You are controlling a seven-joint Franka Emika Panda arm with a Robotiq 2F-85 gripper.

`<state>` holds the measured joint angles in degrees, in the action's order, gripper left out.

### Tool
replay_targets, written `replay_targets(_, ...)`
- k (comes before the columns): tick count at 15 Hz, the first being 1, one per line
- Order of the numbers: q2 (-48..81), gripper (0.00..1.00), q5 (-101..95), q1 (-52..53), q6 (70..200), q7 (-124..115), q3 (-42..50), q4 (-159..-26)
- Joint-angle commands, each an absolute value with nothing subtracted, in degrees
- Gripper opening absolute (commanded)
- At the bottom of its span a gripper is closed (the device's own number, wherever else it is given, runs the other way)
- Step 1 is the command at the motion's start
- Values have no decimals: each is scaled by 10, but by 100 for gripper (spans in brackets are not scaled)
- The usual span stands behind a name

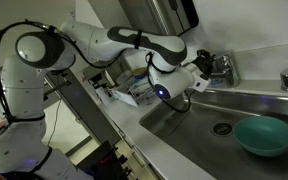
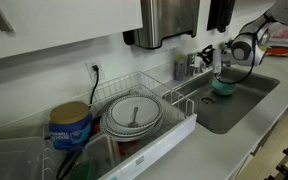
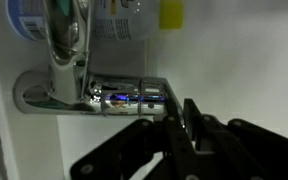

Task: Open the faucet

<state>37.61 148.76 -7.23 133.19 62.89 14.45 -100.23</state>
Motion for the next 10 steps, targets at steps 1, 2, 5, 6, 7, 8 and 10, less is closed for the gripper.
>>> replay_targets(1,362,0,1489,-64,1339,640,149,-1005)
replay_targets(2,357,2,1486,-61,1348,647,150,-1007)
replay_targets(5,342,2,1464,-55,1380,636,152,-1009)
replay_targets(6,337,2,1455,-54,1391,632,152,-1008)
replay_targets(7,333,2,1444,-52,1407,624,152,-1005)
replay_targets(8,328,2,1435,-47,1431,619,153,-1000)
replay_targets(10,320,2,1407,-40,1470,597,151,-989)
